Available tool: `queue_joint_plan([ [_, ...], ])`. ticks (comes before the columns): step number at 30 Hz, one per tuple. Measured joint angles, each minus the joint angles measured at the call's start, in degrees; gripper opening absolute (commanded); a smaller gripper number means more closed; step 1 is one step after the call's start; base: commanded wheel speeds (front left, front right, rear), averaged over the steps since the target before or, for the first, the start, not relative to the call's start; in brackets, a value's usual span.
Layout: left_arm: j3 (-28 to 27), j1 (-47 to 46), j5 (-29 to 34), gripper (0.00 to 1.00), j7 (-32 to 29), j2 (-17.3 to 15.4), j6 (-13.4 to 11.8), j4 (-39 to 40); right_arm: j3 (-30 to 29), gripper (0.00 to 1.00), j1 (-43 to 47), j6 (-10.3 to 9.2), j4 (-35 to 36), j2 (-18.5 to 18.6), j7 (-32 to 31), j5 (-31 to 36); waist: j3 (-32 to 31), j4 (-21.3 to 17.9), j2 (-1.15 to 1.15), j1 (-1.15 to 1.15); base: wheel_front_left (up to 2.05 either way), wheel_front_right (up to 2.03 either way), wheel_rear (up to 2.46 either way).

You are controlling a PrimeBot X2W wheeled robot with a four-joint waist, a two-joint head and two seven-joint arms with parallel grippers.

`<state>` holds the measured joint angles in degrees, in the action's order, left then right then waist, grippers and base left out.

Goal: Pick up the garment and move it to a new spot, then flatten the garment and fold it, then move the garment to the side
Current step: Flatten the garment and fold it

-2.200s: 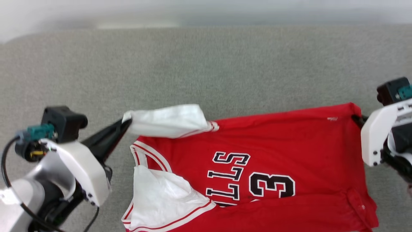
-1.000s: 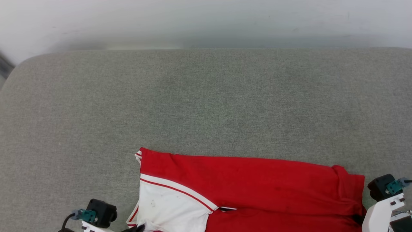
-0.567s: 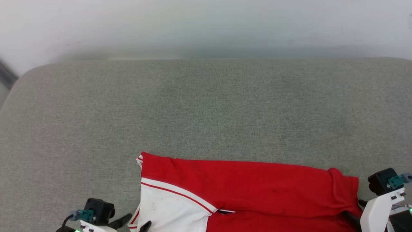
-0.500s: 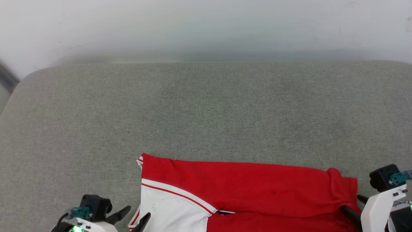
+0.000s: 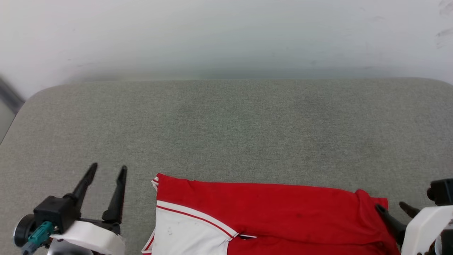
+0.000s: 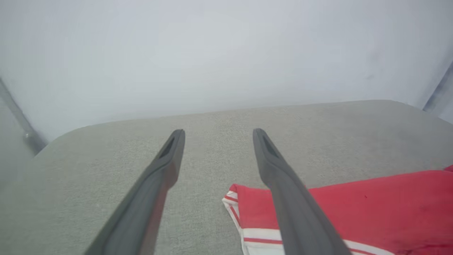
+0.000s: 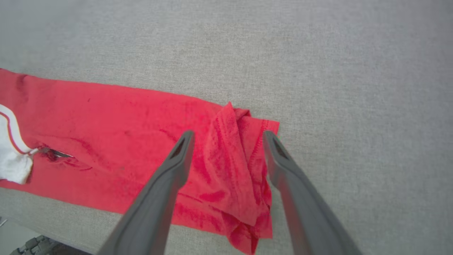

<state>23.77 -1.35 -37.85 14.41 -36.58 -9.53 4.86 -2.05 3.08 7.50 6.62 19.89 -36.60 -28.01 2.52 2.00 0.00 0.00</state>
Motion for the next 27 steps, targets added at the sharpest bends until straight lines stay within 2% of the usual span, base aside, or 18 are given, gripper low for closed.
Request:
queue_joint_plan([
  [3, -4.9, 1.5, 3.7, 1.0, 0.5, 3.2, -1.3, 1.1, -3.4, 1.0, 1.8, 0.0, -0.2, -3.3, 0.0, 1.5, 0.0, 0.1, 0.0, 0.0, 0.0, 0.0, 0.0],
  [6, -10.0, 3.5, 9.0, 1.0, 0.5, 7.0, -0.3, 3.8, -6.0, 1.0, 3.2, 0.0, -0.5, -5.8, 0.0, 2.5, 0.3, 0.2, 0.0, 0.0, 0.0, 0.0, 0.0],
  [10, -15.2, 6.1, 16.4, 1.0, 0.6, 10.9, 2.2, 5.6, -8.7, 1.0, 4.3, 0.0, -1.4, -7.8, -0.5, 4.1, 1.0, 0.4, 0.0, 0.0, 0.0, 0.0, 0.0],
  [15, -19.4, 7.3, 21.1, 1.0, 0.6, 15.9, 6.5, 6.2, -10.4, 1.0, 4.4, 0.0, -4.2, -8.9, -1.3, 4.9, 1.9, 0.9, 0.0, 0.0, 0.0, 0.0, 0.0],
  [16, -21.1, 7.3, 22.7, 1.0, 0.6, 18.7, 9.1, 6.0, -11.0, 1.0, 4.2, -0.01, -6.4, -9.1, -1.7, 4.9, 2.7, 1.4, 0.0, 0.0, 0.0, 0.0, 0.0],
  [21, -23.1, 7.2, 25.1, 1.0, 0.6, 21.9, 13.1, 5.2, -11.6, 1.0, 3.4, 0.0, -9.9, -9.2, -2.0, 3.0, 4.0, 2.5, 0.0, 0.0, 0.0, 0.0, 0.0],
  [27, -24.9, 6.6, 26.8, 1.0, 0.6, 24.1, 15.4, 4.7, -10.8, 1.0, 2.2, -0.01, -14.0, -8.5, -2.5, 0.1, 5.7, 3.8, 0.0, 0.0, 0.0, 0.0, 0.0],
])
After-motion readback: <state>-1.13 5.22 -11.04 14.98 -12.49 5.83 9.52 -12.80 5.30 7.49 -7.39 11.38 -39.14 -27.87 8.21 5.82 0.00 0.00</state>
